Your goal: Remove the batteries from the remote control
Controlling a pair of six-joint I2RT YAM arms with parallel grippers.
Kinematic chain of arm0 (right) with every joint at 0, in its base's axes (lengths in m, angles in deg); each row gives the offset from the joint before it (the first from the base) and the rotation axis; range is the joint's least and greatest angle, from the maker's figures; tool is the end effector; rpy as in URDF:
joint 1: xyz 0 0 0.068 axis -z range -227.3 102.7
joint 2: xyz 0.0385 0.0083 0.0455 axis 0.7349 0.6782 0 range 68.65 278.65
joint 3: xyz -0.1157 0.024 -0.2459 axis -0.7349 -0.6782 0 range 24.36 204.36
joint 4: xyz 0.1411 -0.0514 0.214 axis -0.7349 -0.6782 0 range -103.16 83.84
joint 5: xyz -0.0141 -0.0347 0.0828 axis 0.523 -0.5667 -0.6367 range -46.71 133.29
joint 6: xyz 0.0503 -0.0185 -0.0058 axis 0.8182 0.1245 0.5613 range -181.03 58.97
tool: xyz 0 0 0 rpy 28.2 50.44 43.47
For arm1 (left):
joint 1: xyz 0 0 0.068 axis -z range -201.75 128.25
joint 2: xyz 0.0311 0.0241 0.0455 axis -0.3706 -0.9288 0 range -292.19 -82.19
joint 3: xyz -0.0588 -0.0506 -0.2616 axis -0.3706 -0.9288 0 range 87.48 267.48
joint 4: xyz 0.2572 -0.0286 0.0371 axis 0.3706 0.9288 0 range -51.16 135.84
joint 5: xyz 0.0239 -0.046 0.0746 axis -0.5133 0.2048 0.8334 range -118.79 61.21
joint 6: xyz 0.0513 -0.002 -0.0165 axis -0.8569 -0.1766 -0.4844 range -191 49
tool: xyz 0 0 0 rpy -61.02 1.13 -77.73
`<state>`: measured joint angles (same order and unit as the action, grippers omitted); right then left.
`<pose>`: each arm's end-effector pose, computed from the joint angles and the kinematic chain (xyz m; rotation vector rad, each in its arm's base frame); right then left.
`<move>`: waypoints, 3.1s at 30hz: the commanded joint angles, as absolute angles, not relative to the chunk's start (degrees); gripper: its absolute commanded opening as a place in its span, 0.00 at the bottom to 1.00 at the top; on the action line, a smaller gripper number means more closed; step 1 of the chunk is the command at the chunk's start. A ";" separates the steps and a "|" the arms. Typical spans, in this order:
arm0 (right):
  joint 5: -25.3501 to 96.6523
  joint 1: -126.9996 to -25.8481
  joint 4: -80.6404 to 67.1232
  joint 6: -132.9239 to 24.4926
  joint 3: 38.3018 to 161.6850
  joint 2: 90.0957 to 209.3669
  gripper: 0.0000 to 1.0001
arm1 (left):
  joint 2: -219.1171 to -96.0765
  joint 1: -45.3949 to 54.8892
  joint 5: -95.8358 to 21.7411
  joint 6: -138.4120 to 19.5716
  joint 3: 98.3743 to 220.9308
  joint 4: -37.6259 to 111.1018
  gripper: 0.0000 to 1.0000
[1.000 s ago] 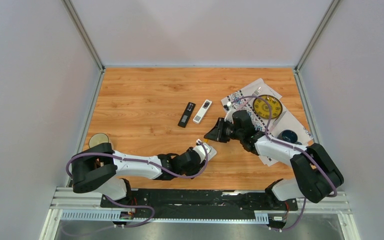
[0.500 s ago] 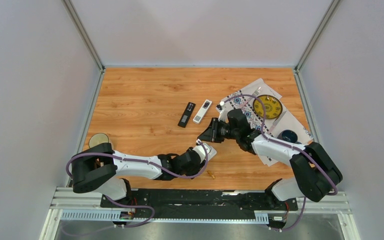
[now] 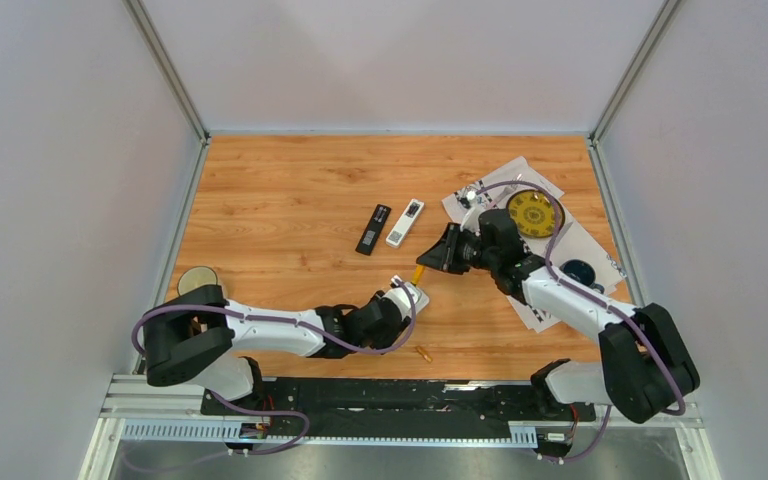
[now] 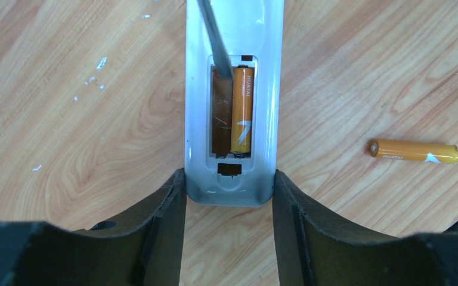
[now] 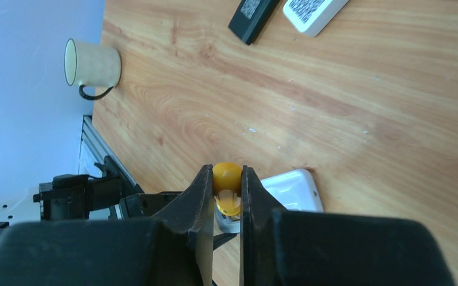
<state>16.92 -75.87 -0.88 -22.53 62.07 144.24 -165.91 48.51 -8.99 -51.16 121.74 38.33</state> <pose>0.2327 0.1449 0.2091 -0.0944 2.3075 1.1403 0.1013 -0.2467 0.1477 0.8734 2.2201 -0.3373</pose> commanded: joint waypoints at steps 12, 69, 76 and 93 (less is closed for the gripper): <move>16.66 -69.18 -4.67 -27.98 62.94 138.88 0.00 | -167.97 44.35 -9.36 -57.20 127.65 45.17 0.75; 16.66 -68.92 -1.16 -26.23 63.47 141.16 0.00 | -174.11 31.07 -43.37 -42.79 120.18 19.42 0.39; 17.01 -68.92 -1.33 -26.14 63.12 141.07 0.00 | -174.83 30.90 -42.76 -41.47 118.69 17.05 0.39; 17.80 -69.53 2.45 -24.38 66.37 148.01 0.00 | -168.58 19.56 -49.70 -27.87 107.36 2.03 0.50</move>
<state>17.23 -69.23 -2.52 -25.96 63.52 146.19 -168.86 22.65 -47.33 -34.31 111.14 9.13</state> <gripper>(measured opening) 0.148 0.501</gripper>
